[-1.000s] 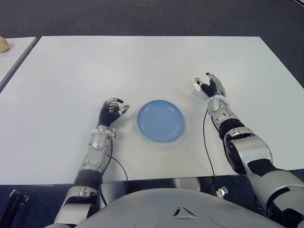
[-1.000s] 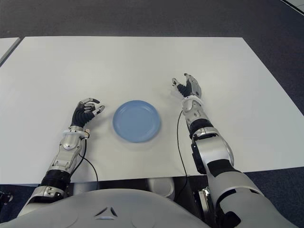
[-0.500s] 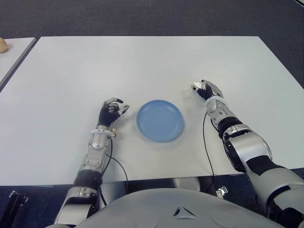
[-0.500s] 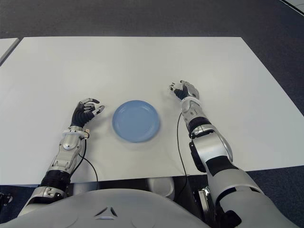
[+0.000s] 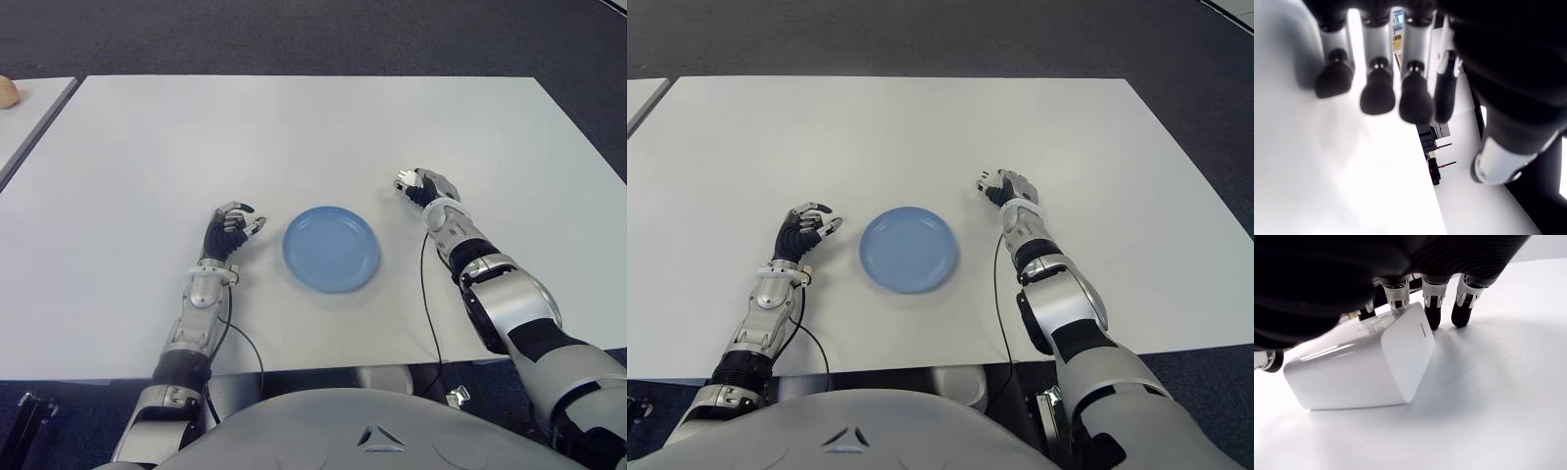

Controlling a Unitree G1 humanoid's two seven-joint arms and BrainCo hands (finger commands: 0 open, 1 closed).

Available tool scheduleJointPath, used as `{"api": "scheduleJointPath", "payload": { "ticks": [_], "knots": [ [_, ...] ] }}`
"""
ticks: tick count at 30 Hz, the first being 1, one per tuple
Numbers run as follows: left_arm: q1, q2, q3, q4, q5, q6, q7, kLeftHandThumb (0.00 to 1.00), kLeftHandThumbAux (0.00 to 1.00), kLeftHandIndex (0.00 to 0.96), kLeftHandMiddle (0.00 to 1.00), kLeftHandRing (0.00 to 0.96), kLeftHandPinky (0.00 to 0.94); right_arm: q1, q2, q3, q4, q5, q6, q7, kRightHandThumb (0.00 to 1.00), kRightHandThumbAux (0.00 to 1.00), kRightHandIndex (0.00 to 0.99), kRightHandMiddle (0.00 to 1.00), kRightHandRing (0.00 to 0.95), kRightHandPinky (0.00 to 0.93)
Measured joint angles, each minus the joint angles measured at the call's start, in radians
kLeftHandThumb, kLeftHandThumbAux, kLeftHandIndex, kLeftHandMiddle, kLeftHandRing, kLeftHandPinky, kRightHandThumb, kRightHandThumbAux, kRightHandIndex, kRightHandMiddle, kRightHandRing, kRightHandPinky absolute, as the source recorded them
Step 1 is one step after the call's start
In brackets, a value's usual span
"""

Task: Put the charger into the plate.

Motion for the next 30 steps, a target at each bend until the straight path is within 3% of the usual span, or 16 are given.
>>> {"api": "scheduleJointPath", "payload": {
  "ticks": [17,30],
  "knots": [
    [0.005,0.0,0.0,-0.008,0.0,0.001,0.0,0.708,0.715,0.439,0.79,0.787,0.796,0.006,0.011,0.14,0.005,-0.11,0.111,0.014,0.631,0.243,0.0,0.0,0.0,0.0],
    [0.005,0.0,0.0,-0.008,0.007,0.0,0.003,0.708,0.715,0.439,0.787,0.777,0.78,0.013,0.011,0.16,0.003,-0.128,0.125,-0.004,0.697,0.318,0.0,0.0,0.0,0.0]
  ]
}}
